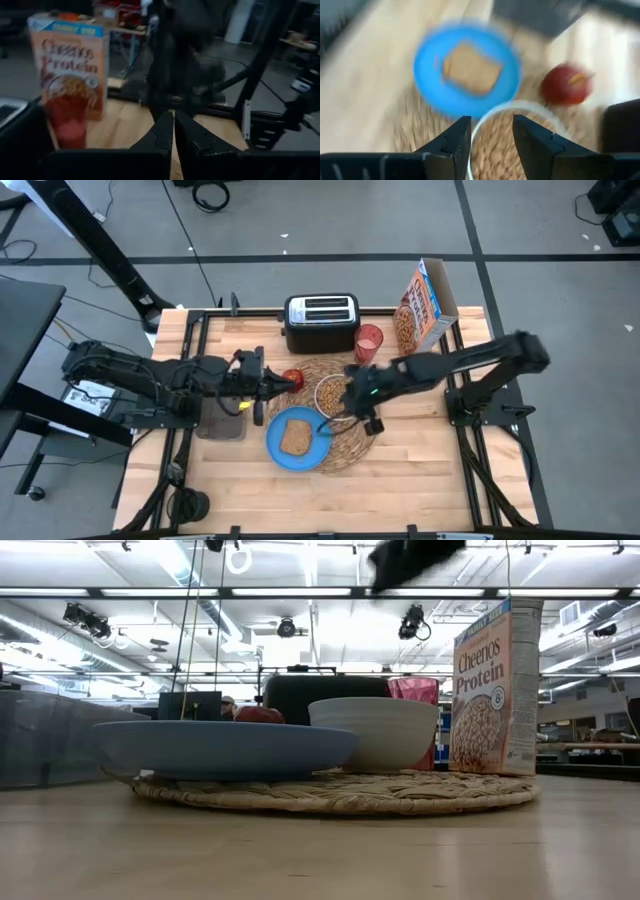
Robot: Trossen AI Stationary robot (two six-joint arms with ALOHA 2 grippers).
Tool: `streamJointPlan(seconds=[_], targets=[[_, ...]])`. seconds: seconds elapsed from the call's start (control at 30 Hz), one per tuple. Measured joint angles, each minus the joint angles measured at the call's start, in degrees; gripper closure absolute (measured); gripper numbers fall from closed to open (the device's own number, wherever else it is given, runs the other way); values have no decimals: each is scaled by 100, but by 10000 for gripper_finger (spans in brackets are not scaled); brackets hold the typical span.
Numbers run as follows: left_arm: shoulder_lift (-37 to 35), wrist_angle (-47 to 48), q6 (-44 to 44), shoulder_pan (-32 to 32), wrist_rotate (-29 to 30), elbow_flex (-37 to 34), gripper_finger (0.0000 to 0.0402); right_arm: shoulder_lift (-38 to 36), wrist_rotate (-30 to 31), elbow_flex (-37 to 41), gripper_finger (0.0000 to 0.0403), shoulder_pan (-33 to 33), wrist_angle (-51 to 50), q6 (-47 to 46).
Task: Arrange a breakfast setting
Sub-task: Put the black spoon to the right of the white bowl on the brown woven mat
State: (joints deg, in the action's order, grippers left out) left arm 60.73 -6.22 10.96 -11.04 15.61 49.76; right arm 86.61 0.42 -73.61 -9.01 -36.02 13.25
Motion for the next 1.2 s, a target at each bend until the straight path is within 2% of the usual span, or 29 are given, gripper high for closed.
streamJointPlan(seconds=[0.1,0.2,0.37,0.43,0.57,0.67,0.8,0.9,1.0,1.07,1.2], targets=[[0,-243,-547,161,-398,0,385,-632,89,59,265,-13,635,-591],[0,-212,-749,386,-546,2,390,-1202,348,297,295,-47,1564,-1070],[-148,92,-827,828,-589,-9,392,-1974,446,1223,375,-128,3047,-1600],[-373,265,-983,1011,-598,-6,391,-2273,419,1674,394,-167,3618,-1808],[-1104,374,-1033,1372,-607,-458,391,-2880,121,2336,377,-187,4525,-2210],[-1844,376,-978,1564,-554,-998,391,-3317,36,2642,367,-187,4212,-2081],[-2661,609,-261,1680,-376,-1488,391,-3714,-28,2987,363,-191,3885,-2088],[-3019,890,-308,1688,-362,-1678,390,-3798,228,3192,364,-180,4149,-2199],[-3167,1112,-577,1688,-365,-1718,390,-3812,443,3515,365,-68,4150,-1729],[-3255,1369,-889,1668,-380,-1731,390,-3828,67,3815,364,144,4159,-1612],[-3400,1904,-1462,1547,-517,-1729,390,-3828,-1086,4550,363,672,4950,-1721]])
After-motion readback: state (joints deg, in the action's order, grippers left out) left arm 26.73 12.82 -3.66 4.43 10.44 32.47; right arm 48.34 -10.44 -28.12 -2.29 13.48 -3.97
